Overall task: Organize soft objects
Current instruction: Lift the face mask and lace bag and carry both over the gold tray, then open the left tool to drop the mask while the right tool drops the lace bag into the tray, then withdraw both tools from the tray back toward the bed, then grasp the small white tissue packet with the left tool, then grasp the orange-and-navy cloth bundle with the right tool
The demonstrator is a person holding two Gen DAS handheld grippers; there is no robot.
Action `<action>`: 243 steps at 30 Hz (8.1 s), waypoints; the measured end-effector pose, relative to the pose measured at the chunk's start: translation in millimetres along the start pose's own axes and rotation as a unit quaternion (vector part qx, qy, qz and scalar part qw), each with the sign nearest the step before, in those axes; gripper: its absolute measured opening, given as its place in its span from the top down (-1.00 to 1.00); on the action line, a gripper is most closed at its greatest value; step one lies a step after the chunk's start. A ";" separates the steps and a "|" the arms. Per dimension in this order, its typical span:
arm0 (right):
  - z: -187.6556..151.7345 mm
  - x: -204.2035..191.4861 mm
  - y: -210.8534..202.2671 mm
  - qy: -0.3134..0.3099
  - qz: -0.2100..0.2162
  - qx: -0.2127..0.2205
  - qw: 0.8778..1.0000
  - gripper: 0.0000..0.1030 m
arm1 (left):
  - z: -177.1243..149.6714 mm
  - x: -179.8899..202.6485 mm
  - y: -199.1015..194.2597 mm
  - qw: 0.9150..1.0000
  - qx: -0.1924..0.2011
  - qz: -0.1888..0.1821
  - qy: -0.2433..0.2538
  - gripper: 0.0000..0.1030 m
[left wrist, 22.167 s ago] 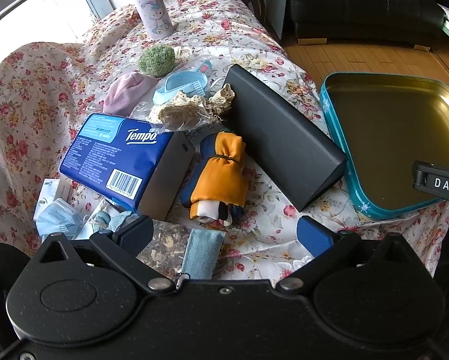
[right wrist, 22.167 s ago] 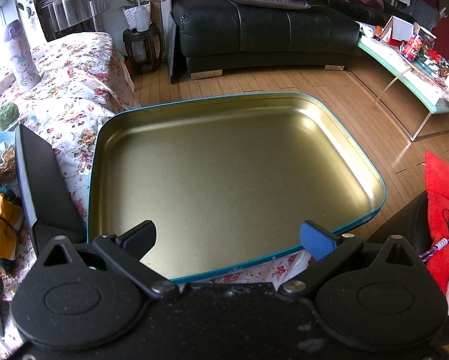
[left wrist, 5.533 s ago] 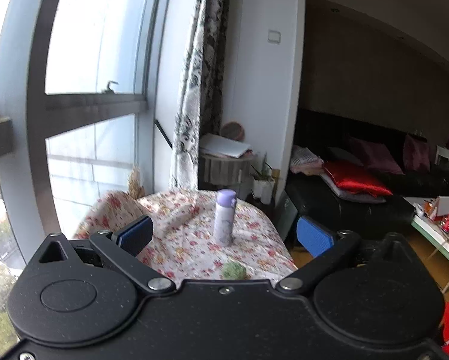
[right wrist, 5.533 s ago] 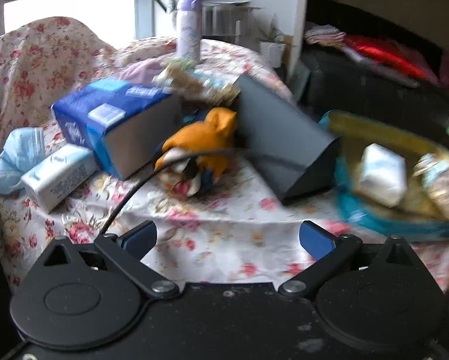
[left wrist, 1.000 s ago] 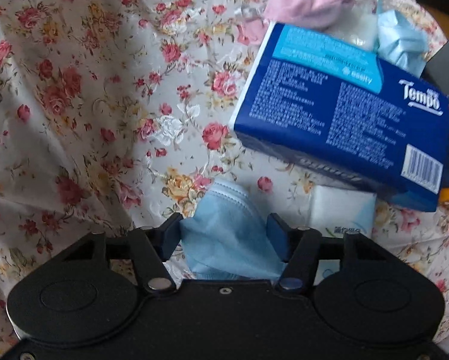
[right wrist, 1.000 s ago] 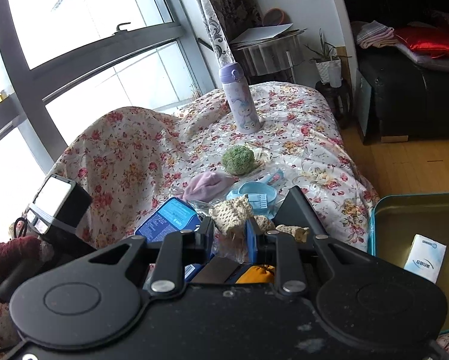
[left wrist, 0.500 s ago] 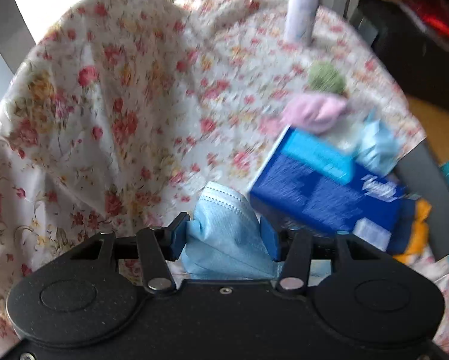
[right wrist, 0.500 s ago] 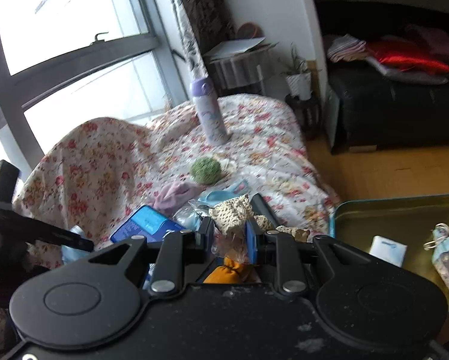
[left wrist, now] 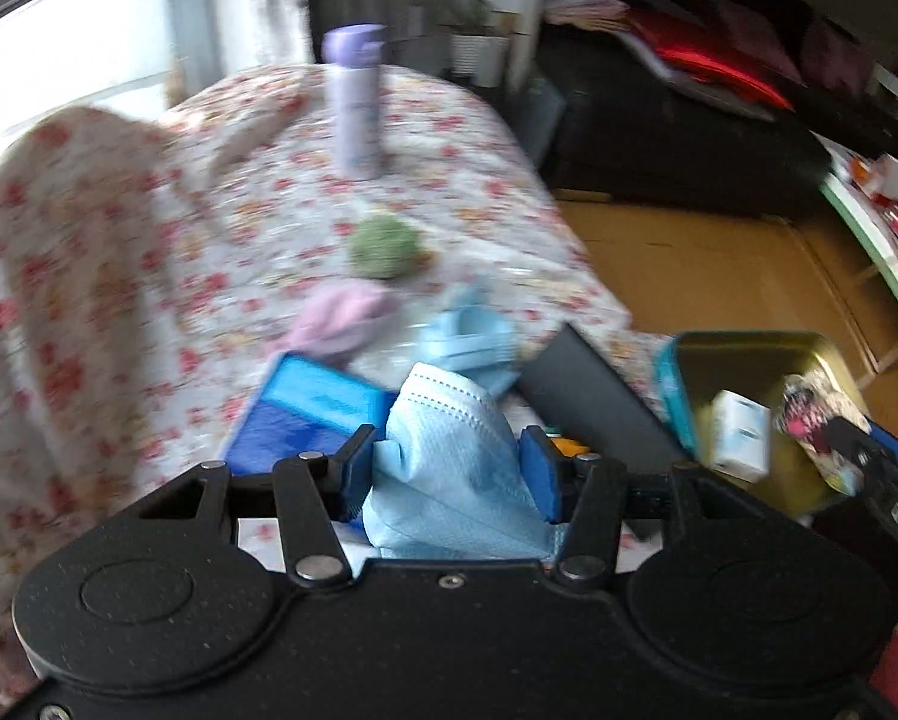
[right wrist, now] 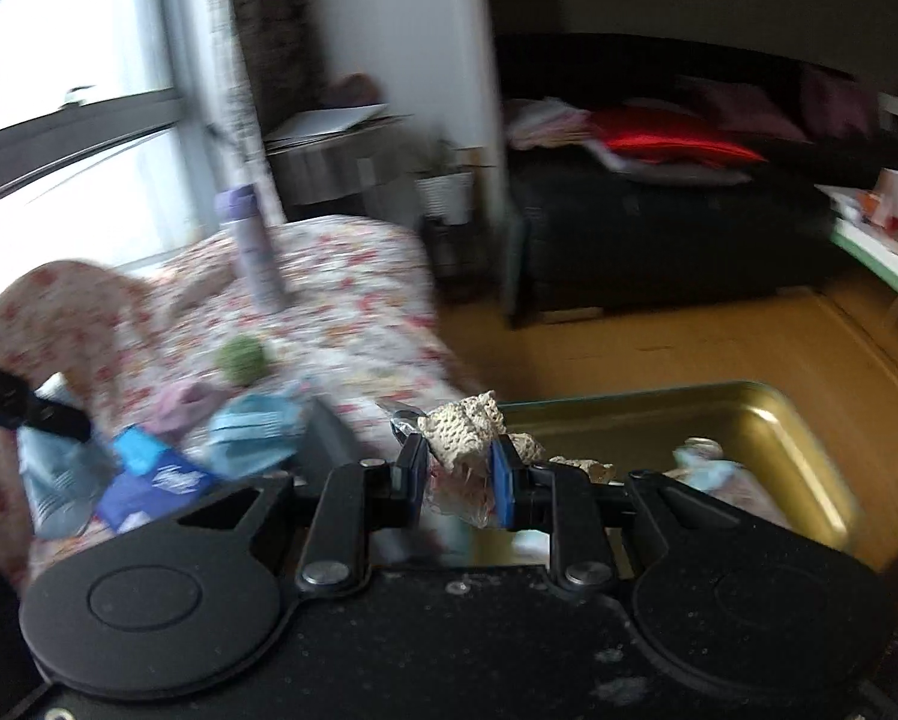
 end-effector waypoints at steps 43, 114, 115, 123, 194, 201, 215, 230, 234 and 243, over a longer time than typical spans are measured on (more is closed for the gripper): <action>-24.2 129.9 21.2 0.208 -0.110 0.116 0.965 -0.67 | 27.9 183.6 76.8 0.989 -0.069 -0.114 0.068 -0.35; 43.7 -82.0 76.9 -0.026 0.065 -0.065 0.995 -0.98 | -79.1 -38.2 90.8 0.971 -0.136 0.114 -0.158 -0.57; 43.9 -83.1 77.3 -0.027 0.066 -0.066 0.995 -0.98 | -80.3 -39.6 89.0 0.971 -0.138 0.112 -0.162 -0.57; 41.6 -82.3 78.1 -0.018 0.083 -0.071 0.994 -0.99 | -85.2 -41.7 100.2 0.965 -0.161 0.147 -0.143 -0.57; -48.3 -126.4 77.3 -0.095 0.133 -0.168 0.972 -0.90 | -27.2 -150.3 93.1 0.979 -0.186 0.073 -0.050 -0.39; -61.4 -140.8 95.8 -0.124 0.129 -0.190 0.965 -0.86 | -29.4 -160.5 90.3 0.977 -0.163 0.080 -0.111 -0.39; -58.7 -151.4 62.5 -0.268 0.133 -0.102 0.949 -0.90 | -32.0 -162.5 89.7 0.978 -0.147 0.067 -0.133 -0.39; -58.6 -158.9 122.8 -0.391 0.125 -0.105 0.906 -0.98 | -33.2 -165.8 92.7 0.978 -0.139 0.058 -0.144 -0.39; -58.9 -156.1 137.1 -0.379 0.134 -0.126 0.907 -0.97 | -32.9 -166.6 95.4 0.978 -0.143 0.054 -0.145 -0.39; -64.7 -159.2 134.9 -0.345 0.137 -0.155 0.916 -0.50 | -33.2 -167.1 96.8 0.977 -0.144 0.053 -0.147 -0.38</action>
Point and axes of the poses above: each gripper's, at about its wrist camera, not at the fingertips, and y roughly the way its jaws point, x to its right, z to its top, the point moved 2 cm from there along y, roughly the way its jaws point, and after that the axes turned 5 degrees about -x, right-handed, at the moved point
